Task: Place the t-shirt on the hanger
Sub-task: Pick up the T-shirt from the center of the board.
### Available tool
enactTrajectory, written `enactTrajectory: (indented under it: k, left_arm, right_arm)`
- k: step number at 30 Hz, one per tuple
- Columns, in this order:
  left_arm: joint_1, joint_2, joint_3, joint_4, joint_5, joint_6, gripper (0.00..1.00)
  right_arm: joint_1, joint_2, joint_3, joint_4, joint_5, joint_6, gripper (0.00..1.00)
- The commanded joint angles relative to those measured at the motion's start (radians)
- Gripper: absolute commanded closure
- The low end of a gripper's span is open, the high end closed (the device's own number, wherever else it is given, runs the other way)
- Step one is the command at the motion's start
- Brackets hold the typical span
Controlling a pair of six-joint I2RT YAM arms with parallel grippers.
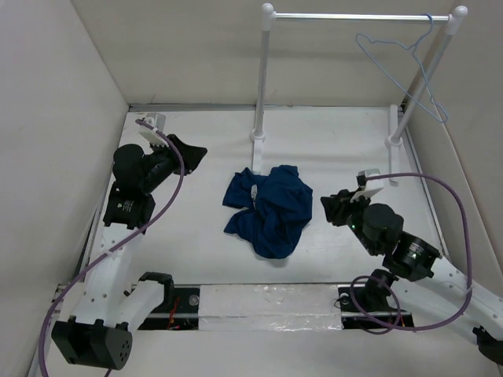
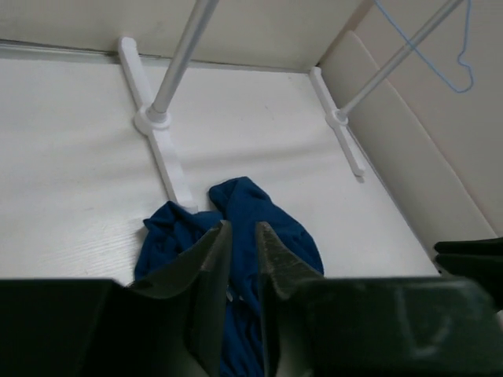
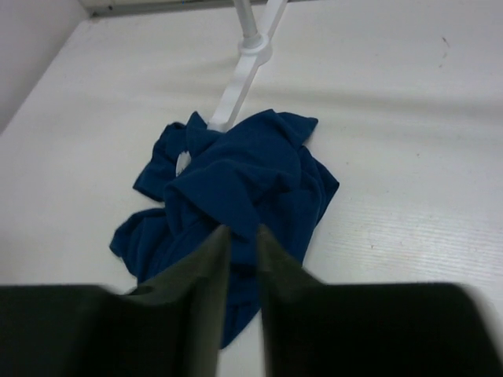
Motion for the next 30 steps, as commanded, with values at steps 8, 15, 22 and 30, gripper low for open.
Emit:
enactTrajectory:
  k: [8, 15, 22, 30]
  left_arm:
    - [-0.401, 0.315, 0.315, -0.180, -0.285, 0.172, 1.00]
    - [-0.418, 0.237, 0.061, -0.071, -0.360, 0.037, 0.97]
    - [-0.658, 0.254, -0.068, -0.074, -0.620, -0.044, 0.91]
    - [-0.895, 0.383, -0.106, -0.074, -0.848, -0.161, 0.64]
  right_arm:
    - [-0.032, 0.088, -0.160, 0.123, -0.145, 0.065, 1.00]
    - [-0.210, 0.111, -0.255, 0.229, -0.350, 0.062, 0.93]
    - [-0.376, 0.297, -0.280, 0.443, -0.626, 0.011, 0.35]
    - [-0.390, 0.382, -0.265, 0.488, -0.722, 0.002, 0.56]
